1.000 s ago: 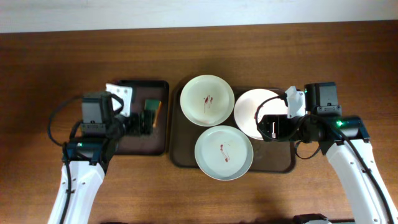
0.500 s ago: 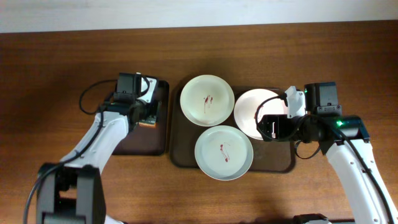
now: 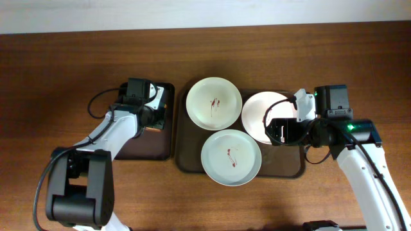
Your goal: Clean dirty plates on tray and stack at the side
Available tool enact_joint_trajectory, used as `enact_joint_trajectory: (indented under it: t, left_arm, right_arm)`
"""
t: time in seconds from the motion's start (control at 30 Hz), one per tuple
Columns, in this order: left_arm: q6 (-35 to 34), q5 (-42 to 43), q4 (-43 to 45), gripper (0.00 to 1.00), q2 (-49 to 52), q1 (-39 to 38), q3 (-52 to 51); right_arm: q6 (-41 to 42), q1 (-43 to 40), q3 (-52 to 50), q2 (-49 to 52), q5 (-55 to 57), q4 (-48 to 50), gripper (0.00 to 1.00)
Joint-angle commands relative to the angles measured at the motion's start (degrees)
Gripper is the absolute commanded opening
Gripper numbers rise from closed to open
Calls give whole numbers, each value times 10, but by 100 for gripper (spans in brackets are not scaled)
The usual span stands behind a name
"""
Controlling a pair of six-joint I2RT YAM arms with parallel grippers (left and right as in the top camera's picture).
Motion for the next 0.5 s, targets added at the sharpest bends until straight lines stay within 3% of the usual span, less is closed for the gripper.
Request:
enact_joint_trajectory:
  t: [0.0, 0.37, 0.4, 0.47]
  left_arm:
    - [3, -10, 7, 43, 9, 0, 10]
    - [3, -47, -6, 42, 8, 0, 14]
    - [3, -47, -6, 41, 9, 0, 14]
    - [3, -43, -7, 25, 14, 0, 14]
  right_arm:
    - [-5, 5, 10, 3, -3, 0, 99]
    - [-5, 5, 10, 3, -3, 0, 99]
    - [-5, 5, 10, 3, -3, 0, 99]
    - [-5, 5, 10, 3, -3, 0, 99]
